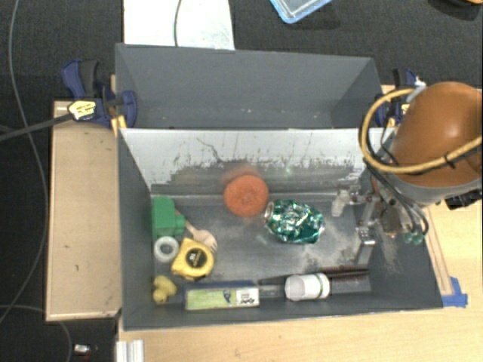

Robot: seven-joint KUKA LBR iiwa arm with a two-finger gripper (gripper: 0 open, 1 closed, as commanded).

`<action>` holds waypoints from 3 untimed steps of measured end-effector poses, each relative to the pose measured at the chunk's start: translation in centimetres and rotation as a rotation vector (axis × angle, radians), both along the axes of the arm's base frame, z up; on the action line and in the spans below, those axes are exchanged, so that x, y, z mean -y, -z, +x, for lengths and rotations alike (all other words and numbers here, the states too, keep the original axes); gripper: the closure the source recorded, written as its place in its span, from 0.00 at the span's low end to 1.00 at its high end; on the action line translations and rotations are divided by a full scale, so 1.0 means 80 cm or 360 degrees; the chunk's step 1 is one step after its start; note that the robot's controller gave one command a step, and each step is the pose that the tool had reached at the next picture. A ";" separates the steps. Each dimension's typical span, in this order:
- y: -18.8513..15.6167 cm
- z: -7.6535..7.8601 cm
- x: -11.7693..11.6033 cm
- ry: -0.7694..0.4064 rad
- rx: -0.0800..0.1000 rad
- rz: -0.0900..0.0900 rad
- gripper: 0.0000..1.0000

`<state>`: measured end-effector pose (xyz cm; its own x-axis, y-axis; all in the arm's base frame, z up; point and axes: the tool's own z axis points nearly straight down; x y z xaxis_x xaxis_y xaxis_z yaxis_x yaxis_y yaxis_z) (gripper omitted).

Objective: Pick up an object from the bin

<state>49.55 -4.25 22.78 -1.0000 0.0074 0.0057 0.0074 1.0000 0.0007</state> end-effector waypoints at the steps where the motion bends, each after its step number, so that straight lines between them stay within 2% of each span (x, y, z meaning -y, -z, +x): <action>1: -0.005 0.002 0.000 -0.0003 0.0014 -0.0001 0.00; 2: 0.099 0.067 -0.028 -0.0135 0.0023 -0.0001 0.00; 3: 0.098 0.108 -0.100 -0.0265 0.0046 -0.0001 0.00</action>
Offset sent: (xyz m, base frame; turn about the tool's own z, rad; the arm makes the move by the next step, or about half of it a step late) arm 0.0938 0.0418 -0.1578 -0.1622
